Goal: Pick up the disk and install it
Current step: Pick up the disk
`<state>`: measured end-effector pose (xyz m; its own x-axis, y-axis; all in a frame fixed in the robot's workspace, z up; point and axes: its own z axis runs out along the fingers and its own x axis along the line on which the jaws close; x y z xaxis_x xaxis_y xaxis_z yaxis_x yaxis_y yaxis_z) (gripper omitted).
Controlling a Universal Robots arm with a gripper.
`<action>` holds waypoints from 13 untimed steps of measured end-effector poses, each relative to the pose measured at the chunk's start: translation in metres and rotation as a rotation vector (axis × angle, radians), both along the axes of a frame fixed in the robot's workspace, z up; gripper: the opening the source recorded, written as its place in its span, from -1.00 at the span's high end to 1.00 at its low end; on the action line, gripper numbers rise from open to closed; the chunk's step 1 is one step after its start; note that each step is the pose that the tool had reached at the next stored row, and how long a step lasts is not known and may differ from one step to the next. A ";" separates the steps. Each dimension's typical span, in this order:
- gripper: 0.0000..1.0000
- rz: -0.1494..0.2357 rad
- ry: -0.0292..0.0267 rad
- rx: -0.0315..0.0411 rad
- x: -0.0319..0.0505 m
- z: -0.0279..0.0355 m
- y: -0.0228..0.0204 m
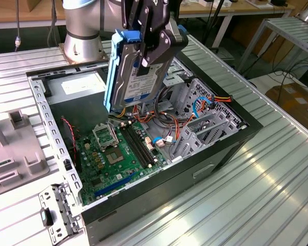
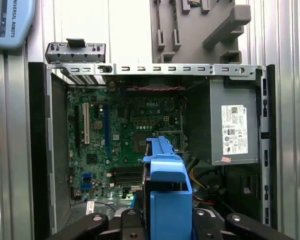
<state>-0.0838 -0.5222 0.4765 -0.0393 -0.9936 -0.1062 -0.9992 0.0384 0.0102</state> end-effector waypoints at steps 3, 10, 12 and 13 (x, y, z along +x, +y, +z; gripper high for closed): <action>0.28 0.000 0.0000 0.0006 0.0000 -0.0008 -0.0039; 0.28 0.000 0.0001 0.0019 0.0000 -0.0024 -0.0161; 0.28 0.000 0.0000 0.0021 0.0000 -0.0028 -0.0187; 0.28 0.000 0.0000 0.0022 0.0000 -0.0030 -0.0203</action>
